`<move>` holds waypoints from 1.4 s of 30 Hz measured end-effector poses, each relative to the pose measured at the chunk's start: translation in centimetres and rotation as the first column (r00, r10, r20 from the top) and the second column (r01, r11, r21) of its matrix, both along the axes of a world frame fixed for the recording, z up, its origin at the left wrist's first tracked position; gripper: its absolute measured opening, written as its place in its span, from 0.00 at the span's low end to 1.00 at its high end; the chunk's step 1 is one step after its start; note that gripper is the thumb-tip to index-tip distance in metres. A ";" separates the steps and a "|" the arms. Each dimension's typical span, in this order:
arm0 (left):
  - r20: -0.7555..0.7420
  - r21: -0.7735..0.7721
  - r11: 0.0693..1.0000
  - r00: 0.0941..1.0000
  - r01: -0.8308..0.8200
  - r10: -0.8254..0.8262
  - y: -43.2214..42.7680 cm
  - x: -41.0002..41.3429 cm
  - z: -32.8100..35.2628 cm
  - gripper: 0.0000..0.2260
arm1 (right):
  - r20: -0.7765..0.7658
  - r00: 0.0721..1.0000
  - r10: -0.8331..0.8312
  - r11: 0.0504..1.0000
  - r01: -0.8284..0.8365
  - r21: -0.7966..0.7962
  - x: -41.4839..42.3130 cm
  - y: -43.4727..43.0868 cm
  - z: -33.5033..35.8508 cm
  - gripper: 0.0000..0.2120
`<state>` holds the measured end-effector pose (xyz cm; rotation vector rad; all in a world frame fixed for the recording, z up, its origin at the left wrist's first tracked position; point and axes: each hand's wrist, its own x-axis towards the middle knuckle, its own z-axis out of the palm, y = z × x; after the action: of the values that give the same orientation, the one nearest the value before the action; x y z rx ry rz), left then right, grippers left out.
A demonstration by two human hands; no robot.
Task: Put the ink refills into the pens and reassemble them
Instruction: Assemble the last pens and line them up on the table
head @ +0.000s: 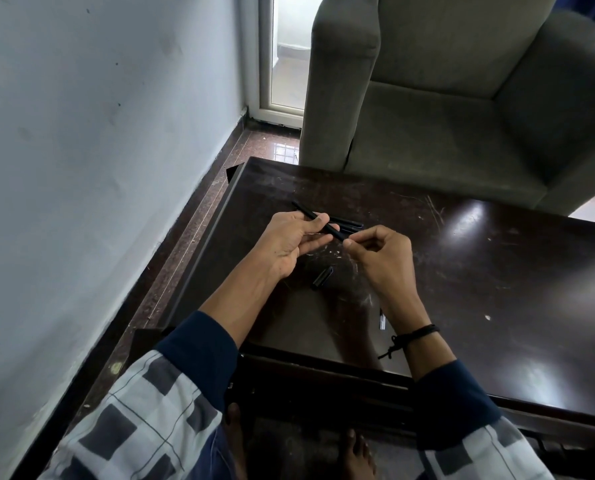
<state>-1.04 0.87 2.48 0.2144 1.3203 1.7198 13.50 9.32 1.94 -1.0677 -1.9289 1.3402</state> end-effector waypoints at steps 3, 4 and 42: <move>-0.005 0.009 1.000 1.000 -0.012 0.012 0.0 -0.3 0.1 0.10 | -0.014 1.000 0.023 1.000 -0.023 -0.013 0.0 0.1 -0.1 0.05; -0.004 0.012 1.000 1.000 -0.020 0.020 -0.1 -0.4 0.1 0.11 | -0.028 0.999 0.023 0.999 -0.024 -0.035 0.0 0.1 -0.1 0.05; -0.034 0.007 1.000 0.999 0.031 -0.030 -0.2 -0.4 0.1 0.10 | 0.010 0.999 0.039 0.999 -0.039 -0.012 -0.1 0.2 -0.4 0.06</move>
<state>-1.43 0.66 2.59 0.2676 1.3287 1.7025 13.36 9.49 1.49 -1.0495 -1.9603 1.3719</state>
